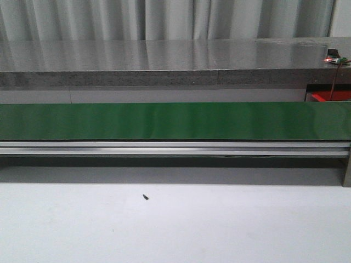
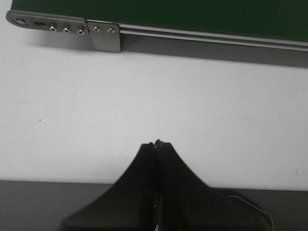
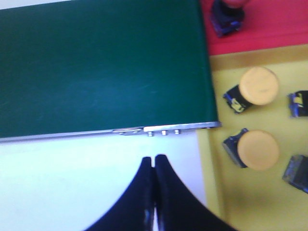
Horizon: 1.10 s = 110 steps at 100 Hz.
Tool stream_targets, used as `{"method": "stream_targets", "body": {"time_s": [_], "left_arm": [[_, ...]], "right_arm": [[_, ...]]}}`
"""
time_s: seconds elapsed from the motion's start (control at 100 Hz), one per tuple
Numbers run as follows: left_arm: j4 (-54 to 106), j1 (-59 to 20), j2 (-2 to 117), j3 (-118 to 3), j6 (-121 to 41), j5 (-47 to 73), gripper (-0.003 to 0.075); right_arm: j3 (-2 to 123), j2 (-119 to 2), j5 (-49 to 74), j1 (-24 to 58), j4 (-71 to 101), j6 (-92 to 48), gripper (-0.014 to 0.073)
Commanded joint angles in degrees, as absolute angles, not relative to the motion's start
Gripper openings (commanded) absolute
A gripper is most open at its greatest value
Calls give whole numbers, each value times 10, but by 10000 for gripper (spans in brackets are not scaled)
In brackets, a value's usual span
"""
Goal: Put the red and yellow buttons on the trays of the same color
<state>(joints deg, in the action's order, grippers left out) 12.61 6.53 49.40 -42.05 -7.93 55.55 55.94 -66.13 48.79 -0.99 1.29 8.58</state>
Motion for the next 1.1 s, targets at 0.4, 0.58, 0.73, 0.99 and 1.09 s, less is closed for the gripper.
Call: {"method": "stream_targets", "body": {"time_s": [0.4, 0.58, 0.73, 0.99, 1.09], "left_arm": [[135, 61, 490, -435, -81, 530, -20], [135, 61, 490, -435, -81, 530, -20], [135, 61, 490, -435, -81, 530, -20], [135, 61, 490, -435, -81, 530, -20], [135, 61, 490, -435, -81, 530, -20]], "right_arm": [[468, -465, 439, 53, -24, 76, -67], [401, -399, 397, 53, -20, 76, -67], [344, -362, 353, 52, 0, 45, -67], [290, -347, 313, 1, 40, 17, -67], [290, -347, 310, -4, 33, 17, -67]]}}
